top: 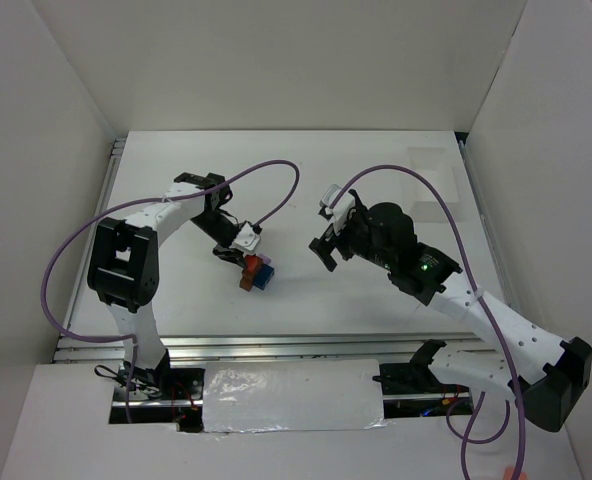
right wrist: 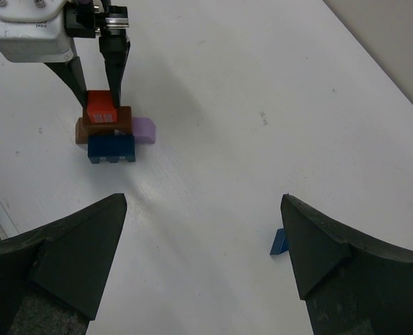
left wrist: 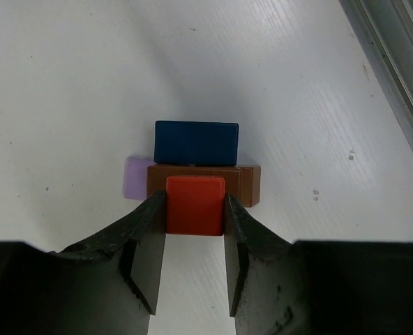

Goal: Build the wood block tower

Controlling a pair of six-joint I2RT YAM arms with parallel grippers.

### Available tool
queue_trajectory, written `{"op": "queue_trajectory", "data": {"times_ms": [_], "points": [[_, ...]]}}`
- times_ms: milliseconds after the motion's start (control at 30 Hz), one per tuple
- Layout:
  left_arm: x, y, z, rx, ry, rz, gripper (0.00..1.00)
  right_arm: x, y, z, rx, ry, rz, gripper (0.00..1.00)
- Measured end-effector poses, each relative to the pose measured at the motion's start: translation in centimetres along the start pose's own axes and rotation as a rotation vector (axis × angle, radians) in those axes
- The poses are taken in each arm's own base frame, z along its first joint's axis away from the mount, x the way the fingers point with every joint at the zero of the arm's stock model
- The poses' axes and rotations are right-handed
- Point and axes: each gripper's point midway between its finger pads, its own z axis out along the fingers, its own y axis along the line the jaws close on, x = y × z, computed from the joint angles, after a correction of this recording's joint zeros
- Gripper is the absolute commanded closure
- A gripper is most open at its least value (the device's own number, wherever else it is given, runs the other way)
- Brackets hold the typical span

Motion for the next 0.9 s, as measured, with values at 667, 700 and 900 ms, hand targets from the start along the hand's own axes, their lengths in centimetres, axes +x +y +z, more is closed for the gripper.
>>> {"op": "queue_trajectory", "data": {"times_ms": [667,700,900], "points": [[-0.29,0.08,0.07,-0.004,-0.017,0.002,0.95,0.02,-0.07,0.00,0.004,0.001,0.000,0.00],[-0.29,0.09,0.07,-0.004,-0.017,0.001,0.95,0.02,-0.08,-0.01,0.005,0.001,0.000,0.00],[-0.32,0.16,0.12,-0.006,-0.016,0.003,0.95,0.00,-0.05,0.00,0.006,0.001,-0.001,0.00]]}}
